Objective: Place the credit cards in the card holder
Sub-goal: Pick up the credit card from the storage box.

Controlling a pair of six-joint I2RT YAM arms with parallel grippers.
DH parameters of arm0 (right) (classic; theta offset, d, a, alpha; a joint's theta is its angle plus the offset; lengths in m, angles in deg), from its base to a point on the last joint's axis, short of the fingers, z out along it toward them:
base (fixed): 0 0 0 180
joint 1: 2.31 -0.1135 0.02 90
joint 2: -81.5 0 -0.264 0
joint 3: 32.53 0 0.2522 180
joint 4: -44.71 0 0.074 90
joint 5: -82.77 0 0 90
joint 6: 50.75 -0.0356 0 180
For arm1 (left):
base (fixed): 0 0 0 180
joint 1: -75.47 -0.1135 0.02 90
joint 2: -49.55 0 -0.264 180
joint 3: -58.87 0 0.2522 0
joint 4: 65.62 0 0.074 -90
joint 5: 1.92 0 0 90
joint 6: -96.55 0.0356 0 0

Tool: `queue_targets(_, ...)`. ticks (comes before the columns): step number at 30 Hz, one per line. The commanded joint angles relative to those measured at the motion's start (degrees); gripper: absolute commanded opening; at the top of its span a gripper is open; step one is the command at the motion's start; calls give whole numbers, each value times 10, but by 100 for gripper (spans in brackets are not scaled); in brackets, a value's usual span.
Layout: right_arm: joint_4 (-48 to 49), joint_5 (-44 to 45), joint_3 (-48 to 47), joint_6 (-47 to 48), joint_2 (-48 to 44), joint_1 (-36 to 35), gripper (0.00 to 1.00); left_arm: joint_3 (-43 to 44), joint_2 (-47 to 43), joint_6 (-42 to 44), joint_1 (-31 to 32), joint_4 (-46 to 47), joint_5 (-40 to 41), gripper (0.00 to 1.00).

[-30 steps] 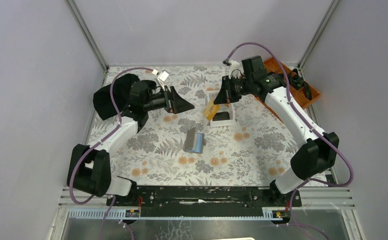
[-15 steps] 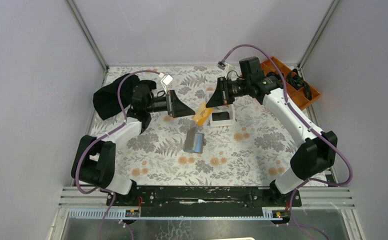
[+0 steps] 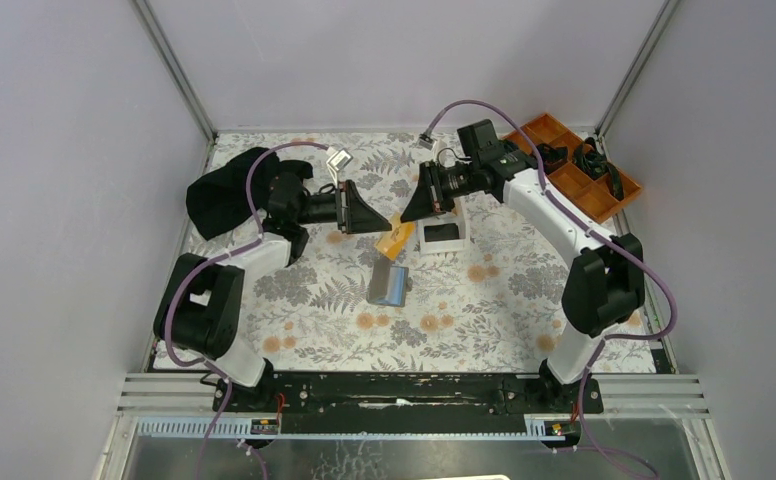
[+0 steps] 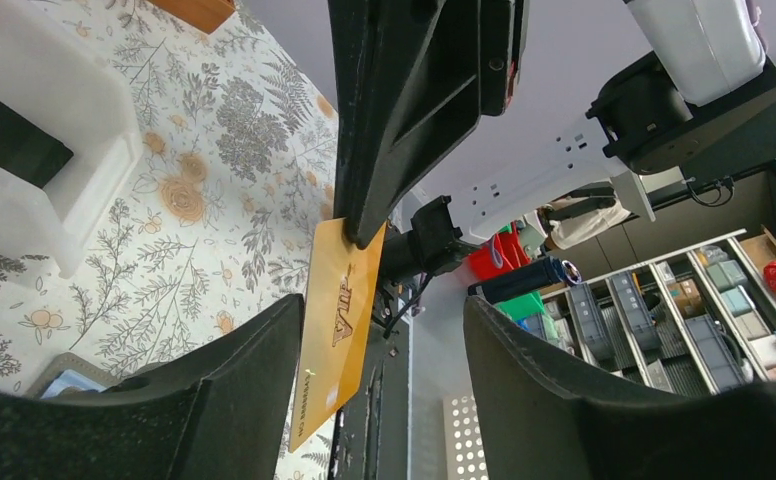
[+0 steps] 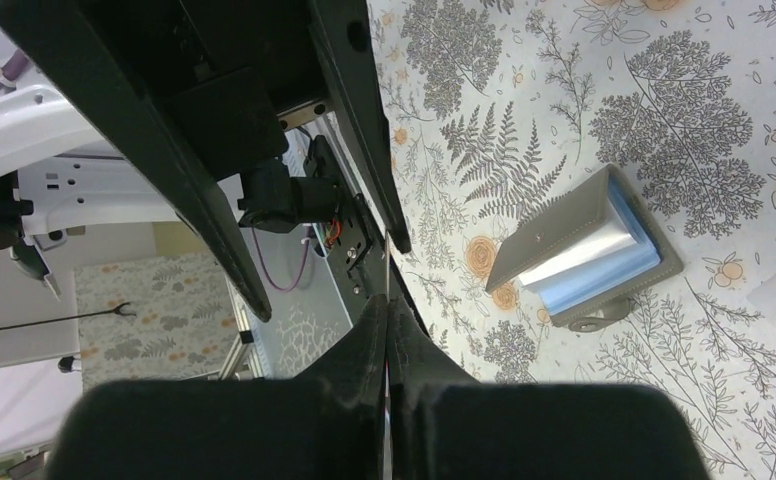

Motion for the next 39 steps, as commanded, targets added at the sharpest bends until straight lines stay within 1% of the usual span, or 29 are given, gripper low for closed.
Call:
queue_targets(1,5,-31,-46,0,5,-5,0,4,11,-20,6,52,-25,64)
queue_targets(6,0,-34,-63,2,17,-5,0,2,15,-11,7,40,-28,58)
queue_targets(11,-8,-37,-66,9,29,-5,0,1,19,-11,7,40,-32,49)
queue_targets(13,-11,-35,-67,12,32,-5,0,0,20,-12,7,42,-35,43)
queue_targets(15,-16,-33,-67,16,35,-5,0,-1,21,-13,7,43,-36,36)
queue_targets(17,-21,-31,-76,20,37,-5,0,-2,22,-16,7,46,-36,25)
queue_targets(20,-19,-29,-79,20,37,-5,0,-4,31,-37,7,73,-37,1)
queue_targets(22,-17,-26,-80,19,36,-4,0,-7,42,-70,7,115,-38,0)
queue_targets(23,-16,-23,-81,19,34,-5,2,-8,48,-90,7,141,-38,0)
queue_targets(26,-18,0,-86,19,31,-4,23,-11,77,-178,4,253,-31,0)
queue_targets(28,-19,26,-84,22,24,-4,29,-9,99,-242,-1,350,-21,0)
queue_targets(30,-12,53,-75,23,12,-4,36,-8,109,-269,-10,378,-4,0)
queue_targets(31,2,64,-64,18,2,-4,40,-10,105,-262,-13,369,9,0)
queue_targets(33,25,89,-38,10,-18,-4,42,-13,88,-216,-17,306,34,0)
queue_targets(37,82,144,8,-11,-62,-4,44,-7,26,-45,-16,75,97,0)
queue_targets(39,112,172,33,-24,-81,-4,44,1,4,12,-16,-2,133,0)
